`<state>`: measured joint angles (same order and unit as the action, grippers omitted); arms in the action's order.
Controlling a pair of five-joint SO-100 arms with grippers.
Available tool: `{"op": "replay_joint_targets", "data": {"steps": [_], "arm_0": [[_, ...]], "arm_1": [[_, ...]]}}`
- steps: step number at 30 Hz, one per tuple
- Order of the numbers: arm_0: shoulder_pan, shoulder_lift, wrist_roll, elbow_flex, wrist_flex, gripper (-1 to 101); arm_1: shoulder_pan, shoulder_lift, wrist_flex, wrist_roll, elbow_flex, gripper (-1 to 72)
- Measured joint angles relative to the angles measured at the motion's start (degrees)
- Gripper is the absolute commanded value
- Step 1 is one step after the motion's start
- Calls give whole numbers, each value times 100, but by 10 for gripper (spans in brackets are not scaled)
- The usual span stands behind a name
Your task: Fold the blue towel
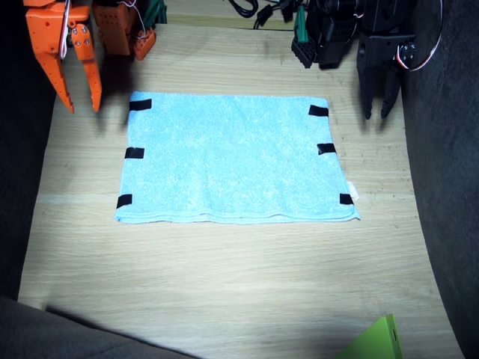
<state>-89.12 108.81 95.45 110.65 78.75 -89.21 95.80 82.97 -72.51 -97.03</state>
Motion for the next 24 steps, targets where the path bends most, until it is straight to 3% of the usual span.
{"op": "replay_joint_targets", "data": {"steps": [8, 17, 24], "arm_0": [[-79, -659, -18, -44, -114, 235], [519, -1151, -167, 132, -211, 225], [905, -1151, -255, 237, -255, 226]], "arm_1": [[-114, -976, -431, -35, -246, 257], [-949, -940, -352, -193, -404, 253], [-1116, -1125, -360, -299, -396, 243]]}}
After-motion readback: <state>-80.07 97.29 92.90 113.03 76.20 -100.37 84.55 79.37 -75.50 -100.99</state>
